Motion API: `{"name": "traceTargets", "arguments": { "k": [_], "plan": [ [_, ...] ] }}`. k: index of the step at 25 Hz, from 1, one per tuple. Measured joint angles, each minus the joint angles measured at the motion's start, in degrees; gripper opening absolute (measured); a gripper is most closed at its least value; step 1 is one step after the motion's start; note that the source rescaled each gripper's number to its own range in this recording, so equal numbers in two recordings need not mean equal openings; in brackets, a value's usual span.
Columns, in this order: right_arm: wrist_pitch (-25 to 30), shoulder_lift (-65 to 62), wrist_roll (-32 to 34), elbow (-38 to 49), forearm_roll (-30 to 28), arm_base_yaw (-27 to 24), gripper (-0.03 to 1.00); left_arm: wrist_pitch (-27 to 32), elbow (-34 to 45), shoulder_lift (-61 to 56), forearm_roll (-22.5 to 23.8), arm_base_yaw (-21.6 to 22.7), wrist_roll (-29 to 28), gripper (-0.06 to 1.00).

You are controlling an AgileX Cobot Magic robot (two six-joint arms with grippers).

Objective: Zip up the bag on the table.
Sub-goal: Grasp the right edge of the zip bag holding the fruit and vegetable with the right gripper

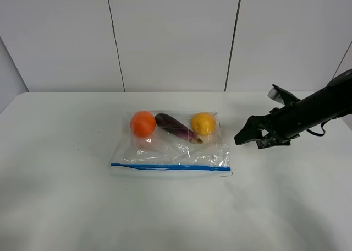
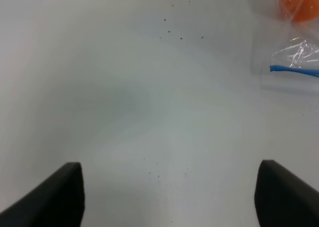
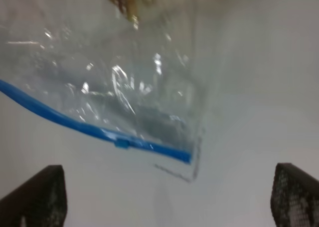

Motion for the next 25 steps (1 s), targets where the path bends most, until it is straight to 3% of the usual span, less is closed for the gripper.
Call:
{"name": "traceTargets", "arguments": {
  "k": [11,15,25],
  "plan": [
    [6.63,12.82,-21.69,-0.07,21.32,0.00,0.91,0.00,0.00,0.00,0.00,0.00,0.00,1.00],
    [7.27,15.75,-24.73,-0.79,22.62,0.00,0.91,0.00,0.00,0.00,0.00,0.00,0.00,1.00],
    [15.24,21.84,-28.64,-2.37,25.01,0.00,0.91,0.00,0.00,0.00,0.00,0.00,0.00,1.00]
  ]
}}
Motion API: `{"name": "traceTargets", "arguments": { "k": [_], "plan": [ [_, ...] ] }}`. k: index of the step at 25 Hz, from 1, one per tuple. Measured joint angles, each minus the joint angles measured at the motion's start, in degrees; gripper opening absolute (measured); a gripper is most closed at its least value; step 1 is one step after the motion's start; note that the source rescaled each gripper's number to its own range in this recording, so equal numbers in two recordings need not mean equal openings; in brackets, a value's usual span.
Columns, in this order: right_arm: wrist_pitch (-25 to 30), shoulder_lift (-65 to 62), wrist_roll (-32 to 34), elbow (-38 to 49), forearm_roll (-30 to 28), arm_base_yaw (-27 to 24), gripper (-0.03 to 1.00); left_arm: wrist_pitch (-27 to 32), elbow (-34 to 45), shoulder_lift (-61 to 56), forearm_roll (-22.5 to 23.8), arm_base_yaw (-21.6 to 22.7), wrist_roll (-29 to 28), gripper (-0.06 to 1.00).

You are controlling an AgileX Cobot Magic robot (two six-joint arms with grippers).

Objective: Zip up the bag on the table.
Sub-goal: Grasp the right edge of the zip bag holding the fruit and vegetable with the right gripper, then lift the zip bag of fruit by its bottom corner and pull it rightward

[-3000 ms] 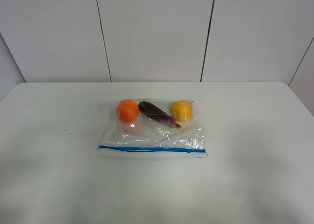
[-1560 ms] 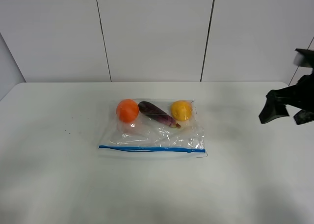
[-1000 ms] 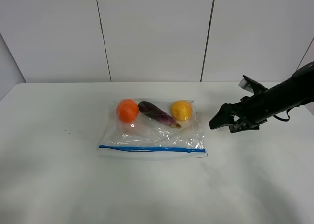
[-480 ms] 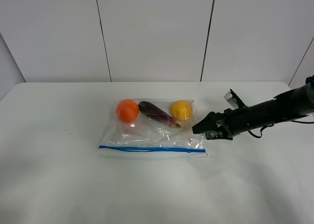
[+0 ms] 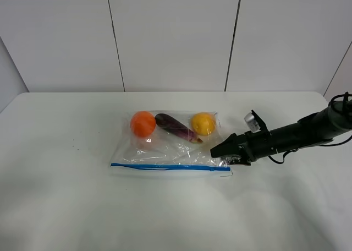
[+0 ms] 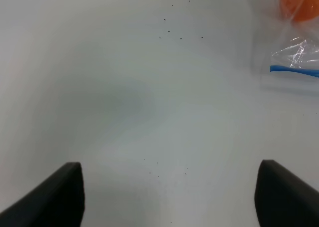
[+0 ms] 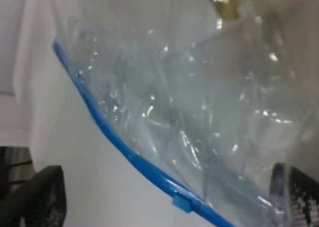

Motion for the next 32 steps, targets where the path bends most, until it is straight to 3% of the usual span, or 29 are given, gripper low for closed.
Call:
{"name": "traceTargets", "arguments": {
  "k": [4,7,10,12,14,19,24,32],
  "plan": [
    [0.78,0.81,-0.96,0.00,1.07,0.00,0.87,0.00,0.00,0.00,0.00,0.00,0.00,1.00],
    [0.53,0.81,-0.48,0.00,0.31,0.00,0.75,0.00,0.00,0.00,0.00,0.00,0.00,1.00],
    [0.57,0.81,0.30,-0.06,-0.86,0.00,0.48,0.00,0.00,0.00,0.00,0.00,0.00,1.00],
    [0.70,0.81,0.80,-0.06,-1.45,0.00,0.21,0.00,0.00,0.00,0.00,0.00,0.00,1.00],
    [0.99,0.81,1.02,-0.06,-1.46,0.00,0.01,0.00,0.00,0.00,0.00,0.00,0.00,1.00],
    [3.41,0.86,4.36,-0.06,-1.19,0.00,0.00,0.00,0.00,0.00,0.00,0.00,0.00,1.00],
    [7.59,0.90,12.29,-0.06,0.38,0.00,0.00,0.00,0.00,0.00,0.00,0.00,0.00,1.00],
    [8.50,0.80,24.74,-0.11,1.92,0.00,0.00,0.00,0.00,0.00,0.00,0.00,0.00,1.00]
  ]
}}
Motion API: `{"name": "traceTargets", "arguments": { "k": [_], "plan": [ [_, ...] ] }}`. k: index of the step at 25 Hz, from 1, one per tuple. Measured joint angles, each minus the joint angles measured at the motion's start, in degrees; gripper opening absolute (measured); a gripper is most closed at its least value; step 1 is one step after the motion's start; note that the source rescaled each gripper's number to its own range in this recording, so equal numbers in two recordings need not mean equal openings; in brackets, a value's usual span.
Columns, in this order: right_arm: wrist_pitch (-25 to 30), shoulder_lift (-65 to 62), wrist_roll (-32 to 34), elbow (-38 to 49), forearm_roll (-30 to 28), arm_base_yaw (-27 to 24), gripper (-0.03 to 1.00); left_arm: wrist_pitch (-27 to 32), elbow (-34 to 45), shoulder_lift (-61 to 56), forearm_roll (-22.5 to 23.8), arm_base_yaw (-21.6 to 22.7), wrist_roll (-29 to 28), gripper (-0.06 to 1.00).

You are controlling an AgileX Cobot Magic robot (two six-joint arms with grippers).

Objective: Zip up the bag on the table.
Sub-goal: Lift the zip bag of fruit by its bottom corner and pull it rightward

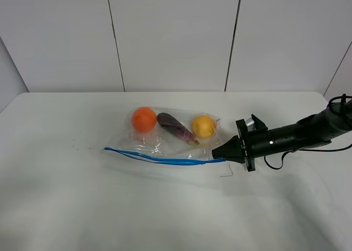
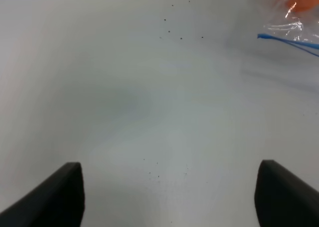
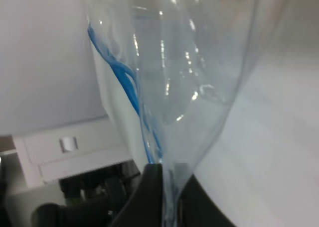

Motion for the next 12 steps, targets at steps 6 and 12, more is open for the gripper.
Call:
{"name": "traceTargets", "arguments": {
  "k": [6,12],
  "plan": [
    [0.12,-1.85,4.65,-0.07,3.13,0.09,0.00,0.00,0.00,0.00,0.00,0.00,0.00,1.00],
    [0.07,-4.75,9.62,-0.02,4.92,0.14,0.00,0.00,0.00,0.00,0.00,0.00,0.00,1.00]
  ]
}}
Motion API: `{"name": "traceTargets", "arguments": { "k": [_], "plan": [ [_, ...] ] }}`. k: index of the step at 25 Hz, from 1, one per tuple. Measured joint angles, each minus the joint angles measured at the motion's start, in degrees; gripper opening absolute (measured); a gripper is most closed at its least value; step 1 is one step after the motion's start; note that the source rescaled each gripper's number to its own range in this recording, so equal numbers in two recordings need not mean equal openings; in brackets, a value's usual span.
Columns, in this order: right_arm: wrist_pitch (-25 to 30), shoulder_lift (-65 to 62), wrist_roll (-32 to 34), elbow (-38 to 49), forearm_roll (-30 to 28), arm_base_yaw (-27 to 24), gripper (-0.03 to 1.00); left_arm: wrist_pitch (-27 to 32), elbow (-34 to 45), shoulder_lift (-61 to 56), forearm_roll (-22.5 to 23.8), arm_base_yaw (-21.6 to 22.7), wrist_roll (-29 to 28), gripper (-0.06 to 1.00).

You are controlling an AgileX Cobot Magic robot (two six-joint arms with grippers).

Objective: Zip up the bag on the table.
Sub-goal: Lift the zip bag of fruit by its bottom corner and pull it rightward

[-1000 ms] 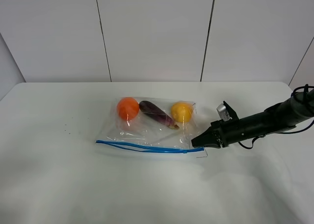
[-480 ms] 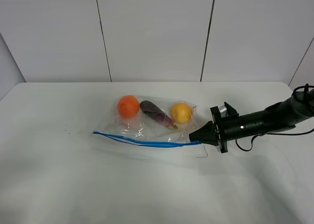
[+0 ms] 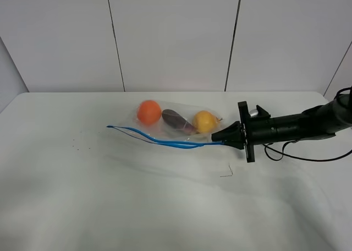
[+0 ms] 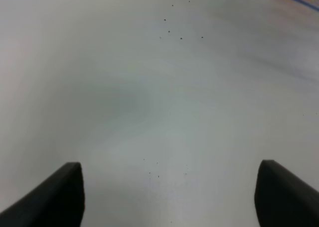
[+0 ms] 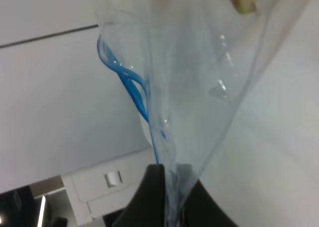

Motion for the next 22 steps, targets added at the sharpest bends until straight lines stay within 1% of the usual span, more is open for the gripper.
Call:
{"name": "traceTargets", "arguments": {
  "k": [7,10,14,22],
  "plan": [
    [-0.18,-2.26,2.87,0.00,2.25,0.26,0.00,0.00,0.00,0.00,0.00,0.00,0.00,1.00],
    [-0.40,-3.14,3.52,0.00,3.10,1.95,0.00,0.00,0.00,0.00,0.00,0.00,0.00,1.00],
    [-0.40,-3.21,3.11,0.00,5.09,4.25,0.00,0.00,0.00,0.00,0.05,0.00,0.00,1.00],
    [-0.40,-3.21,2.84,0.00,5.97,4.25,0.00,0.00,0.00,0.00,0.05,0.00,0.00,1.00]
  ]
}}
